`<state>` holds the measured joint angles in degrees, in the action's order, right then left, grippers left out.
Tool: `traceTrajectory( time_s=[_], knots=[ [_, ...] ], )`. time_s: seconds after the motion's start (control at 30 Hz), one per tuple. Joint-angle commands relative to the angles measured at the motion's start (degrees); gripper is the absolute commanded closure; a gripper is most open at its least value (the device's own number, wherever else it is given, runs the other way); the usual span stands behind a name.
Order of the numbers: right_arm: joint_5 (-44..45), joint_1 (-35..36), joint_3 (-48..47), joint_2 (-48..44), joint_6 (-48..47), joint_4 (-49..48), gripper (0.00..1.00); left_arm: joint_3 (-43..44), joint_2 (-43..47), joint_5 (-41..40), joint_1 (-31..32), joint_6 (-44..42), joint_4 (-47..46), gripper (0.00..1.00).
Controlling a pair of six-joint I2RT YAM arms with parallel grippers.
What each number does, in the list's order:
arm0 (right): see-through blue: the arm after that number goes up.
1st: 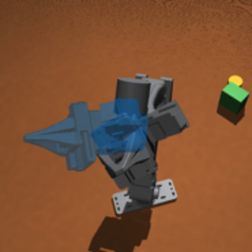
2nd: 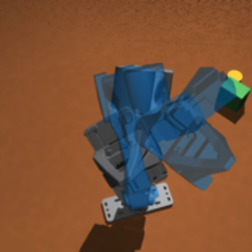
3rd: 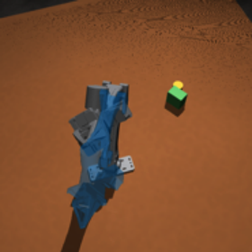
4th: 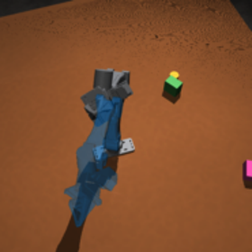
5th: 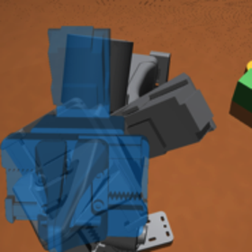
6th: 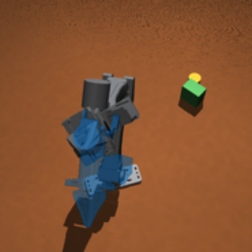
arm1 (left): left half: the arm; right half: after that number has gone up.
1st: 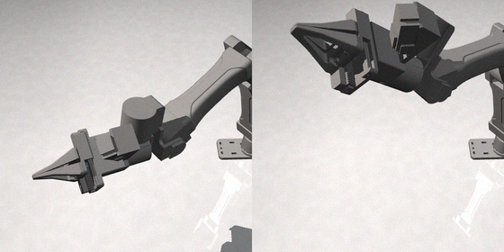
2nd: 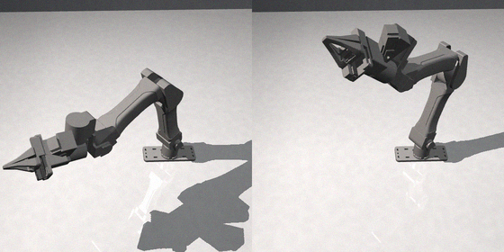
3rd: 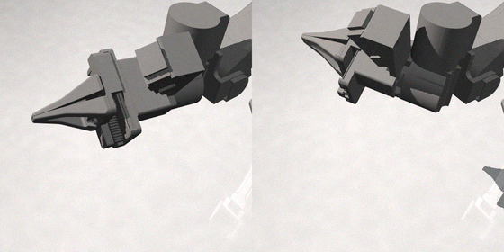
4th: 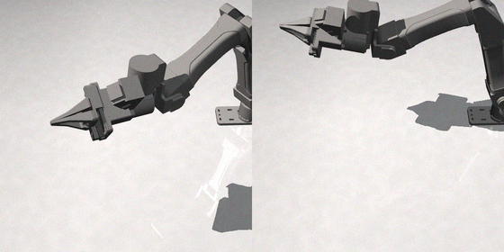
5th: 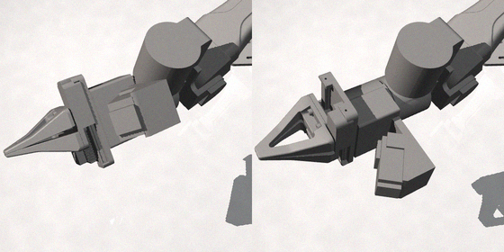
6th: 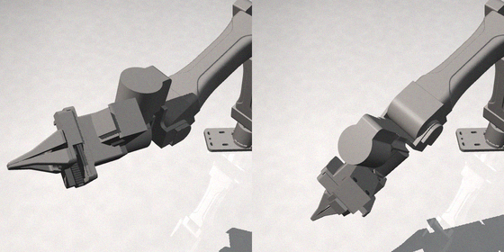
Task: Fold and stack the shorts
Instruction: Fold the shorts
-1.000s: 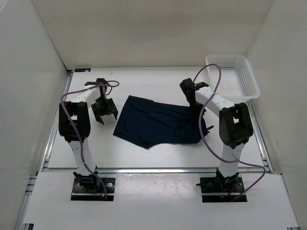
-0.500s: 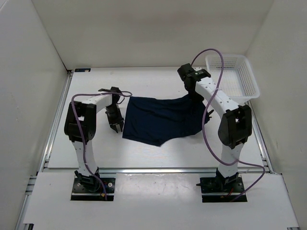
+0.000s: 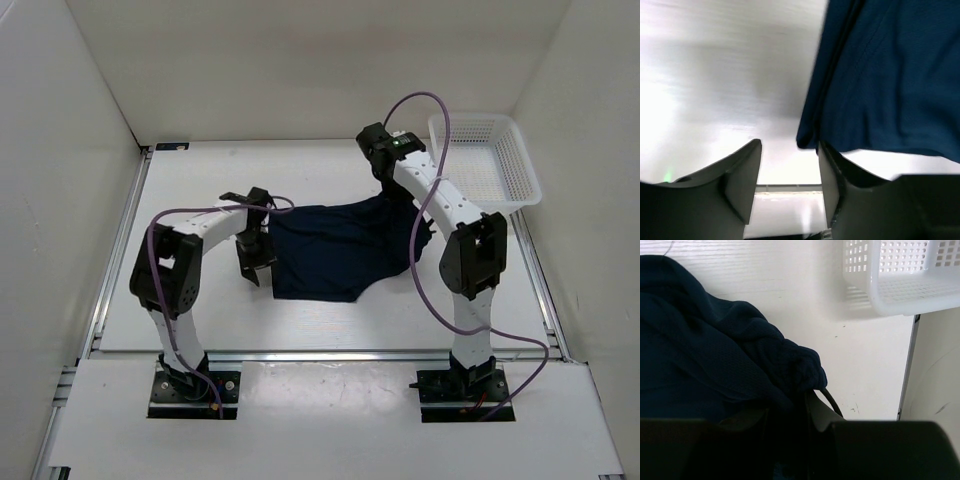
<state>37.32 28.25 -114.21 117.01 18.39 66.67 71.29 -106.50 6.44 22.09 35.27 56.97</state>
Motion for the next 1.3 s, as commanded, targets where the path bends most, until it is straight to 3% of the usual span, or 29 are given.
traceTrajectory(
  time_s=[0.0, 0.2, 0.5, 0.63, 0.67, 0.7, 0.73, 0.77, 0.83, 0.87, 1.03, 1.13, 1.17, 1.27],
  knots=[
    [0.6, 1.6, -4.1, -0.5, -0.6, 3.2, 1.0, 2.4, 6.3, -1.2, -3.2, -0.6, 1.3, 0.38],
    [-0.5, 4.1, -10.1, 2.0, 0.5, 7.2, 1.0, 5.2, 9.0, -3.0, -7.9, -3.4, 5.4, 0.36],
    [-8.8, 11.3, -33.3, 16.0, 5.1, 15.9, 1.0, 9.1, 14.6, -7.1, -15.3, -5.2, 11.3, 0.36],
    [-19.2, 14.9, -35.6, 18.0, 9.9, 9.0, 1.0, 6.9, 15.5, -7.2, -16.6, -4.6, 10.3, 0.36],
    [-23.9, 14.9, -31.2, 15.7, 9.9, 0.7, 0.98, 5.5, 15.5, -7.2, -17.2, -4.0, 9.4, 0.36],
    [-30.9, 15.5, -27.0, 13.9, 9.9, -5.9, 0.88, 4.8, 15.5, -7.2, -17.2, -4.0, 8.8, 0.36],
    [-38.1, 15.5, -22.8, 12.0, 10.6, -12.8, 0.45, 4.2, 15.0, -6.7, -17.2, -4.0, 8.3, 0.36],
    [-43.2, 15.5, -19.7, 10.5, 12.0, -21.8, 0.33, 3.6, 14.3, -6.7, -17.2, -4.0, 7.5, 0.36],
    [-45.9, 14.9, -17.3, 7.6, 13.0, -24.6, 0.1, 3.1, 14.3, -6.7, -17.2, -4.0, 7.5, 0.36],
    [-45.9, 14.9, -16.3, 6.7, 13.0, -24.6, 0.07, 3.1, 14.3, -6.7, -17.2, -4.0, 7.5, 0.36],
    [-43.0, 9.1, -1.4, -4.8, 11.7, -25.1, 0.1, 3.6, 15.6, -6.7, -17.2, -4.5, 6.9, 0.36],
    [-39.8, 6.5, 8.3, -11.4, 10.3, -25.8, 0.32, 4.1, 15.6, -3.7, -16.2, -6.0, 6.4, 0.36],
    [-38.8, 6.5, 10.7, -13.8, 10.3, -25.8, 0.45, 4.8, 15.6, -2.8, -15.4, -6.0, 5.8, 0.36],
    [-37.4, 4.5, 19.2, -17.0, 9.1, -25.8, 0.57, 6.5, 14.6, 1.4, -11.1, -6.5, 5.8, 0.3]
  ],
)
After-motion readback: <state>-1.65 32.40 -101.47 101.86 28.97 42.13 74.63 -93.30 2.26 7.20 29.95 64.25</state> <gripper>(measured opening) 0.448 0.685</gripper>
